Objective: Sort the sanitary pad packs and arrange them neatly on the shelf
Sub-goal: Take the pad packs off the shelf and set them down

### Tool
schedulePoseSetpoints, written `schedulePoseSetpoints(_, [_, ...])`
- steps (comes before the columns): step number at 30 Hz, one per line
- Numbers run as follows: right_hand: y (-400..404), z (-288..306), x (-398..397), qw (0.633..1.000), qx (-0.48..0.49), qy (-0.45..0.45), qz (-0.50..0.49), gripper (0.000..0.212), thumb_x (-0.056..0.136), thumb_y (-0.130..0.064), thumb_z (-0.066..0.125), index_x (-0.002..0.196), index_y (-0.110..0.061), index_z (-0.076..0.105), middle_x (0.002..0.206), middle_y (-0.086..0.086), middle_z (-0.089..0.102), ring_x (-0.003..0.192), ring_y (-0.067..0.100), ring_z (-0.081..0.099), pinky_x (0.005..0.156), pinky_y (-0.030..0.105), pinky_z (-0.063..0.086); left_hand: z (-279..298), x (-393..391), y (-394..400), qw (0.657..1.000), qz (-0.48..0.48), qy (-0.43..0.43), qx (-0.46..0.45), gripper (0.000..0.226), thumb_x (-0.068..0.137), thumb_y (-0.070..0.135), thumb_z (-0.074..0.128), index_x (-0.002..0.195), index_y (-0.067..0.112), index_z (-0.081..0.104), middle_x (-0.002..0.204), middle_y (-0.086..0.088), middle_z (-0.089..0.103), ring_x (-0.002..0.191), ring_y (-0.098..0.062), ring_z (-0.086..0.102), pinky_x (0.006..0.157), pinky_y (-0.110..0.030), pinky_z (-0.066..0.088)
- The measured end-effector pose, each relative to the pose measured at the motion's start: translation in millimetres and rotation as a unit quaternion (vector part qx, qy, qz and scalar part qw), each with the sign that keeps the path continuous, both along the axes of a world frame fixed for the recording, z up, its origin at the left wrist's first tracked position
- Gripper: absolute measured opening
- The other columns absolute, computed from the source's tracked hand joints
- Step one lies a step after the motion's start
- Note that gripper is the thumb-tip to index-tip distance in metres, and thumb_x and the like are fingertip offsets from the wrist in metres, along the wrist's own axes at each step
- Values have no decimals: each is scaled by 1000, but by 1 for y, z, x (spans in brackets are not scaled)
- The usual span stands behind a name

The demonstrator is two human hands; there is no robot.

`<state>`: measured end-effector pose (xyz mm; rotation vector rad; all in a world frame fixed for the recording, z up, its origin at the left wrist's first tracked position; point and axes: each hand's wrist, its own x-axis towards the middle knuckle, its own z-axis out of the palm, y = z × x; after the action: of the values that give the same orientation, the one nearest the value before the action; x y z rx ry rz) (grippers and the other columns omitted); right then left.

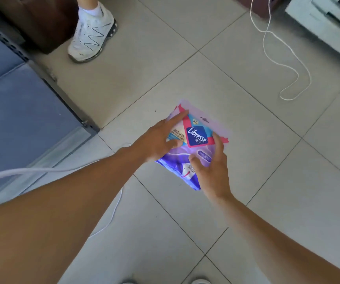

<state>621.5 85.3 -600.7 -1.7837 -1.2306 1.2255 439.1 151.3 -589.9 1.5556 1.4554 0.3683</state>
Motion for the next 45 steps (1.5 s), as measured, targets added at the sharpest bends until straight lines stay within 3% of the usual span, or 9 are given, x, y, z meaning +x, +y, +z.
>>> schedulePoseSetpoints(2, [5,-37,7,1000,-11,-21,-16,71,90,-23,64,148,-42,27,127,6,48,94,-30,42,74,-5,38,-41,10,8,999,-45,14,8,69,97,23,54,144,60,21,143,5,38,115,-12,51,96,-30,48])
schedulePoseSetpoints(7, [-3,-106,22,997,-20,-59,-50,66,96,-26,59,151,-37,25,122,8,38,79,-35,43,66,-9,32,-119,40,21,994,-102,25,12,56,102,28,45,145,57,24,152,3,24,125,-16,47,103,-34,46])
schedulePoseSetpoints(12, [-3,-152,28,990,-33,-132,-29,67,94,-45,54,152,-41,21,123,10,35,107,23,58,100,34,47,-167,54,26,987,-134,83,19,50,104,28,43,149,44,29,152,-6,29,130,-22,45,106,-32,41])
schedulePoseSetpoints(16, [5,-156,33,987,-82,-139,-22,65,94,-46,53,151,-44,21,134,14,40,102,18,54,101,29,41,-165,63,30,985,-133,110,1,52,103,27,43,150,45,28,149,-12,29,130,-32,45,105,-33,40])
schedulePoseSetpoints(20, [11,-119,41,966,-152,-206,41,67,96,-53,45,152,-45,8,158,21,12,148,29,18,111,35,29,-118,68,18,982,-96,163,0,59,104,25,39,148,55,13,163,-9,-2,136,-38,35,102,-39,41])
schedulePoseSetpoints(23, [19,-73,48,950,-167,-253,72,68,95,-58,44,152,-44,10,160,17,0,143,38,25,108,37,34,-71,67,7,977,-76,194,44,63,104,17,41,151,50,11,164,-3,-2,139,-36,30,97,-35,41])
schedulePoseSetpoints(28, [19,38,22,934,-79,-294,187,57,97,-51,44,150,-43,24,161,7,5,141,34,22,106,44,41,35,47,-14,949,-81,296,79,49,98,9,46,137,37,41,163,3,-12,149,-38,0,110,-37,32])
schedulePoseSetpoints(33, [27,166,-31,855,49,-379,351,56,99,-45,42,151,-36,25,160,9,15,143,29,20,109,43,36,154,13,-48,953,101,284,16,63,104,36,39,150,51,-1,163,1,-7,148,-27,2,107,-43,36])
schedulePoseSetpoints(45, [-1,417,-198,690,268,-412,531,52,94,-35,49,144,-27,40,154,10,28,138,34,28,103,43,35,393,-152,-183,883,234,405,-31,61,100,52,37,152,44,5,163,-8,0,147,-34,8,118,-46,18])
